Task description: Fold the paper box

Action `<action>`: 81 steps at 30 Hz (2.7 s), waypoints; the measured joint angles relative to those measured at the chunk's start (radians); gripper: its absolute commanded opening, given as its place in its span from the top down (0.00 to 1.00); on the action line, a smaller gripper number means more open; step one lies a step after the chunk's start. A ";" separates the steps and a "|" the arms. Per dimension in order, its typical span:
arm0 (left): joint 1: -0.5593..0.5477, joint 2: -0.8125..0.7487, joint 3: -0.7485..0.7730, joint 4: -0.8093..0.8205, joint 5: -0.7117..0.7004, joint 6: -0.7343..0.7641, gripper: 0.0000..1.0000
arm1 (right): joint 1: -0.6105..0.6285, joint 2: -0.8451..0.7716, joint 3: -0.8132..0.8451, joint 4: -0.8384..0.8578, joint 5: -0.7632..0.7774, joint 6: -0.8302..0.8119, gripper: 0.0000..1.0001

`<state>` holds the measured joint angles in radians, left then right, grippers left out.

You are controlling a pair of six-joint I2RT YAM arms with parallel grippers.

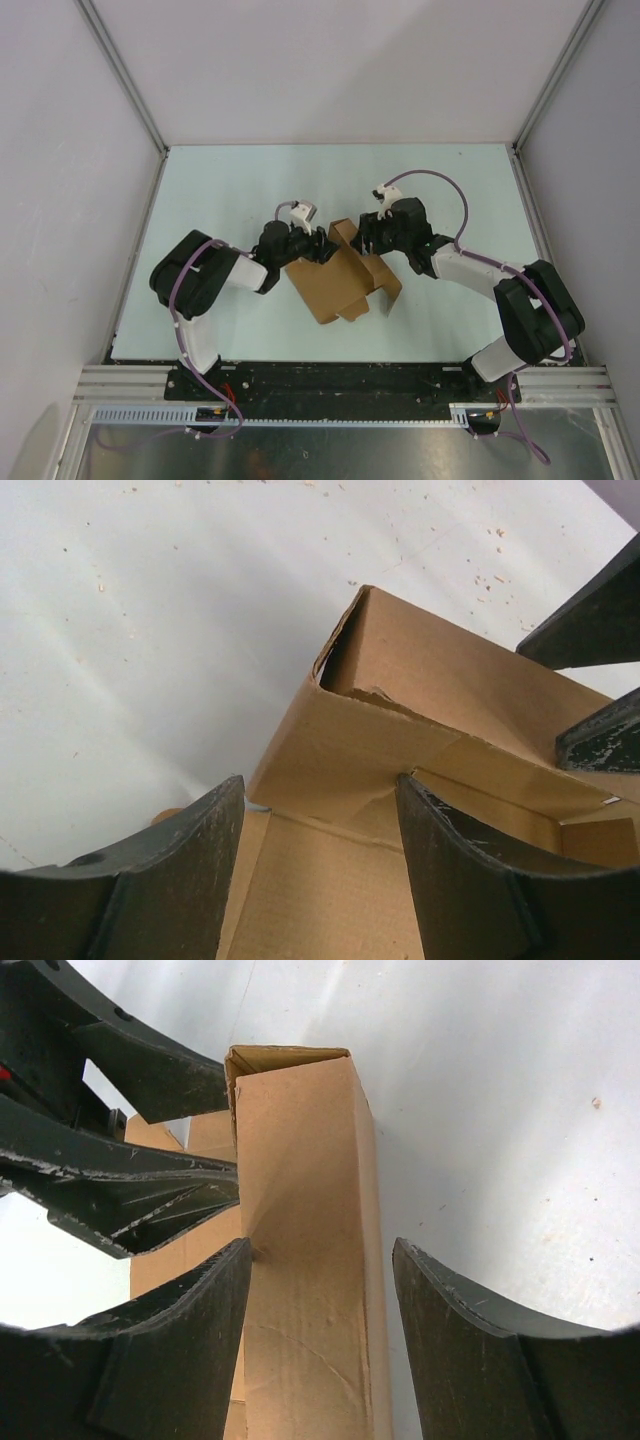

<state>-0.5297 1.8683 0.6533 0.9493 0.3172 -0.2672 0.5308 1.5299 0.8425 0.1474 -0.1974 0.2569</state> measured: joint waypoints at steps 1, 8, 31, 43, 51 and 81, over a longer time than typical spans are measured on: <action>0.000 0.002 0.006 -0.005 0.000 -0.003 0.35 | 0.000 0.001 0.000 0.000 -0.003 -0.001 0.36; 0.000 0.015 0.039 -0.046 0.001 -0.016 0.43 | 0.002 0.009 0.000 0.002 -0.022 -0.004 0.36; 0.002 0.017 0.154 -0.317 -0.051 0.064 0.32 | 0.003 0.017 0.002 0.004 -0.051 -0.034 0.35; 0.043 0.017 0.208 -0.406 0.008 0.096 0.32 | -0.003 0.040 0.002 0.025 -0.085 -0.040 0.35; 0.046 0.017 0.231 -0.422 0.069 0.110 0.33 | -0.010 0.049 0.002 0.044 -0.103 -0.040 0.35; 0.046 0.042 0.280 -0.422 0.112 0.109 0.30 | -0.061 0.081 0.004 0.078 -0.143 0.002 0.34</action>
<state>-0.4839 1.9102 0.9333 0.5278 0.4294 -0.1577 0.4698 1.6108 0.8463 0.2253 -0.3408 0.2588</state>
